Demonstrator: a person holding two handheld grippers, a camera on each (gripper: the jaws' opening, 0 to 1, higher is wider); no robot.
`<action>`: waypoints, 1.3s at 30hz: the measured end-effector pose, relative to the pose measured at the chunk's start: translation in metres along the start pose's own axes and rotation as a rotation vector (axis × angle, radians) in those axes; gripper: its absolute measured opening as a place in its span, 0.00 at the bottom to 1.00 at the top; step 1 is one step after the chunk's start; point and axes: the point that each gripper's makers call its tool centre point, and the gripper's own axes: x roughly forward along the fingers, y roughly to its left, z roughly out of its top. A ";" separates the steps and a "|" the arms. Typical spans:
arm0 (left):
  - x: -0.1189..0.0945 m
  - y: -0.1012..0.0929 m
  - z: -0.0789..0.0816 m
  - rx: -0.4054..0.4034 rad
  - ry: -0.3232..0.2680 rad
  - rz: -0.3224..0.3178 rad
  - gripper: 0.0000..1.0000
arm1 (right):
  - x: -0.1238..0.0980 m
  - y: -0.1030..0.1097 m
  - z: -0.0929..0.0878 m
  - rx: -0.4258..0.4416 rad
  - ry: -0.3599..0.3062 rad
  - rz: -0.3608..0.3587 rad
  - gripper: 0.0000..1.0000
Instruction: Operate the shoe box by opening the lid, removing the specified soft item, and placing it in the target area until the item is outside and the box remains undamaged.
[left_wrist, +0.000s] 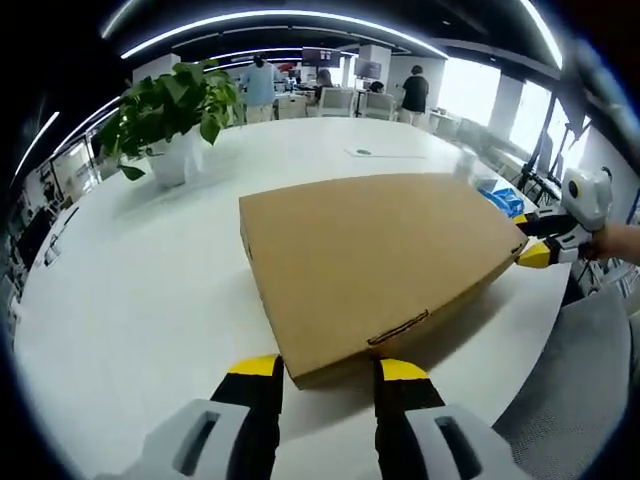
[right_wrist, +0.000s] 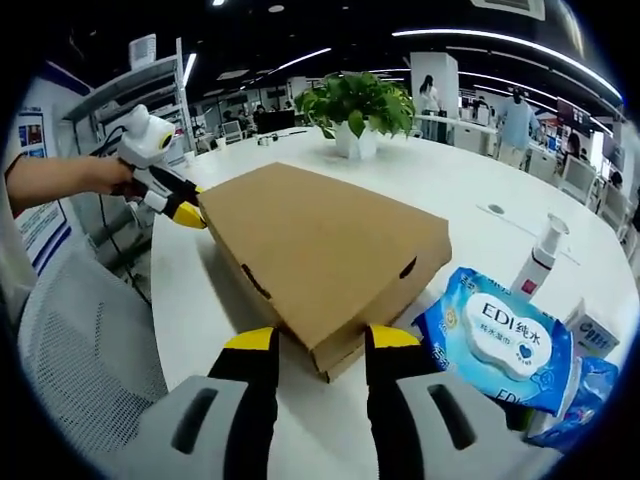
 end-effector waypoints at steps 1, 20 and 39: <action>0.001 0.000 0.001 0.000 0.000 -0.001 0.36 | 0.001 -0.002 0.001 0.001 0.000 -0.001 0.31; 0.024 0.010 0.026 0.011 0.006 -0.012 0.36 | 0.012 -0.029 0.012 0.002 0.009 -0.015 0.31; 0.040 0.014 0.037 0.002 0.015 -0.021 0.34 | 0.021 -0.050 0.019 -0.005 0.026 -0.019 0.32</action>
